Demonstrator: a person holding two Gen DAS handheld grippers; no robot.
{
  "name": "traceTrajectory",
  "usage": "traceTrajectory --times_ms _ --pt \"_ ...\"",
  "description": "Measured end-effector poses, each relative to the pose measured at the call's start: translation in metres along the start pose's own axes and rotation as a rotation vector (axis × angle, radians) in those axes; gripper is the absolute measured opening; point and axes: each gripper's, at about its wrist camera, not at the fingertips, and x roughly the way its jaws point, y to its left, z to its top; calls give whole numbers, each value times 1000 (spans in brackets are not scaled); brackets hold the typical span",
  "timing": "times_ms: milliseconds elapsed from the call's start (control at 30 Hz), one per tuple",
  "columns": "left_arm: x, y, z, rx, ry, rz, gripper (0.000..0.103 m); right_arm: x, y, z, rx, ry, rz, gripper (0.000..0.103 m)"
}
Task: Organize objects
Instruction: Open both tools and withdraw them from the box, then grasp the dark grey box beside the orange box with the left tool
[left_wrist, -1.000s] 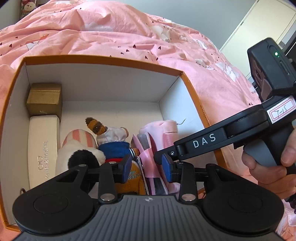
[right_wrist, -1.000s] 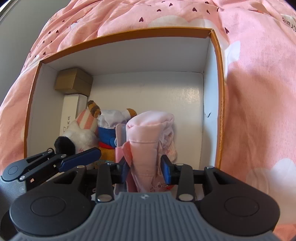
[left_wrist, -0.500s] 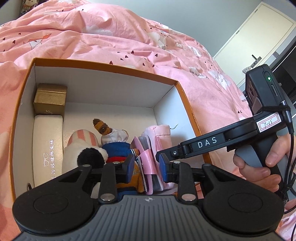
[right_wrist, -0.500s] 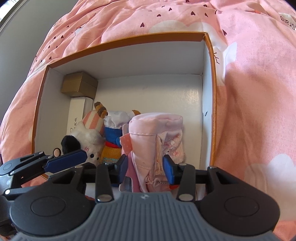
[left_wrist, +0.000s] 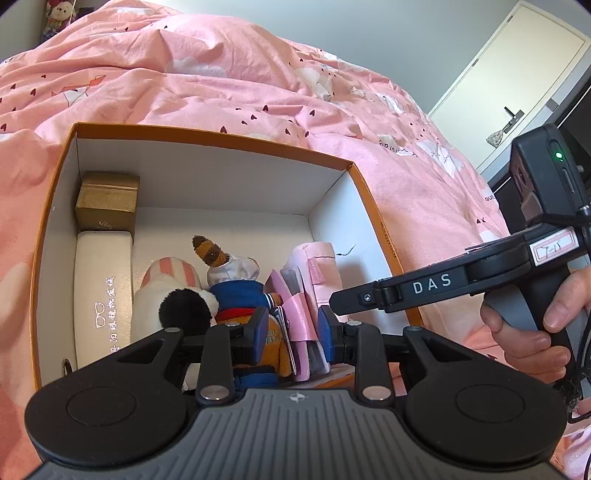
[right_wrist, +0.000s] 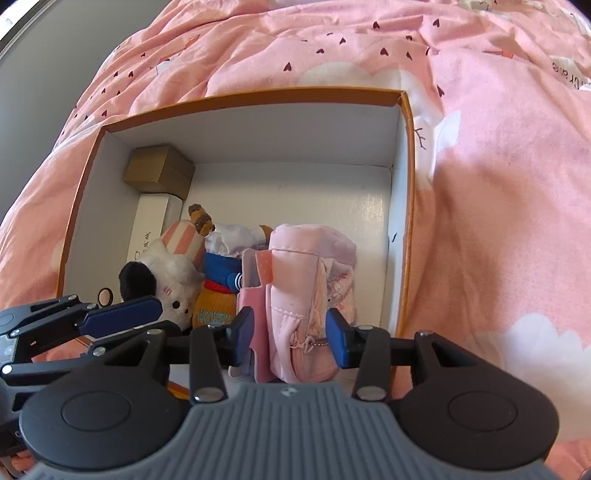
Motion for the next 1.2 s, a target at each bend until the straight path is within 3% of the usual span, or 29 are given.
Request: traceTrajectory --times_ms 300,533,867,1000,1200 --pt "-29 -20 -12 41 -15 -34 32 -54 25 -46 -114 -178 46 44" --pt "-38 -18 -32 0 66 -88 32 -76 38 -98 -124 -263 39 37" --pt "-2 2 -69 -125 224 -95 49 -29 26 -143 -106 -211 -212 37" --pt "17 15 -81 -203 251 -104 57 -8 18 -151 -84 -181 -241 35" --pt "34 28 -89 -273 258 -102 64 6 15 -154 -51 -155 -215 36"
